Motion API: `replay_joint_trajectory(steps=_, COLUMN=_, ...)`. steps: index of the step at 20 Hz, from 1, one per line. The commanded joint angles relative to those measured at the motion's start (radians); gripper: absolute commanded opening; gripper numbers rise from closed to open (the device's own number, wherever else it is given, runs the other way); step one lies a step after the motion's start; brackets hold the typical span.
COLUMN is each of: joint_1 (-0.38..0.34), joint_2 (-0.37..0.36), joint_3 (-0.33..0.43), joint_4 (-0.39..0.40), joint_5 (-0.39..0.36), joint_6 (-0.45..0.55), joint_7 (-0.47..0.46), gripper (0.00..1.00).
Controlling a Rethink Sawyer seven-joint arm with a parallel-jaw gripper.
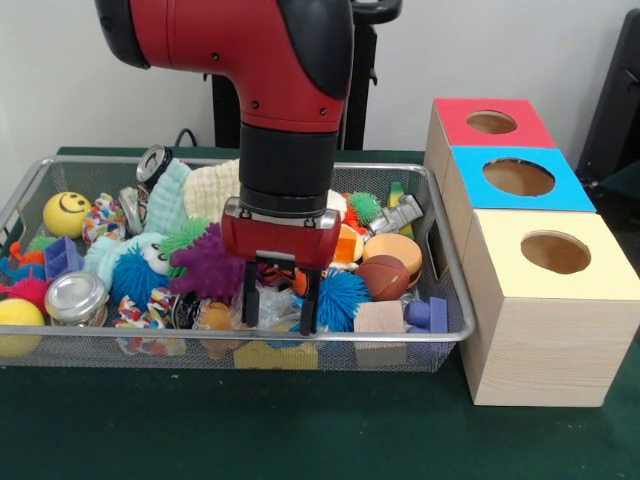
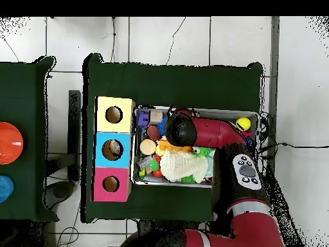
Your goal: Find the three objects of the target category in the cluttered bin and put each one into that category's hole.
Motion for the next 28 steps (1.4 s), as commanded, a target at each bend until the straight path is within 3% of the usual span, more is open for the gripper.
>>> replay_joint_trajectory(steps=1, joint_1=-0.025, joint_2=0.018, joint_3=0.097, joint_4=0.026, joint_5=-0.058, joint_6=0.021, joint_7=-0.017, gripper=1.00)
replay_joint_trajectory(steps=4, joint_1=-0.028, joint_2=0.020, joint_3=0.104, joint_4=0.018, joint_5=-0.065, joint_6=0.021, joint_7=-0.027, gripper=1.00)
replay_joint_trajectory(steps=5, joint_1=-0.025, joint_2=0.020, joint_3=0.103, joint_4=0.007, joint_5=-0.077, joint_6=0.023, joint_7=-0.040, gripper=0.00)
replay_joint_trajectory(steps=10, joint_1=-0.020, joint_2=0.020, joint_3=0.097, joint_4=-0.006, joint_5=-0.119, joint_6=-0.026, joint_7=-0.050, gripper=0.00)
replay_joint_trajectory(steps=14, joint_1=-0.004, joint_2=0.012, joint_3=0.080, joint_4=-0.013, joint_5=-0.130, joint_6=-0.009, joint_7=-0.029, gripper=0.00)
replay_joint_trajectory(steps=24, joint_1=0.028, joint_2=-0.020, joint_3=0.038, joint_4=0.022, joint_5=-0.084, joint_6=0.063, joint_7=0.058, gripper=0.00)
replay_joint_trajectory(steps=27, joint_1=0.082, joint_2=-0.033, joint_3=-0.054, joint_4=0.081, joint_5=0.014, joint_6=0.087, joint_7=0.238, gripper=0.00)
replay_joint_trajectory(steps=28, joint_1=0.096, joint_2=-0.037, joint_3=-0.073, joint_4=0.082, joint_5=0.025, joint_6=0.088, joint_7=0.256, gripper=0.00)
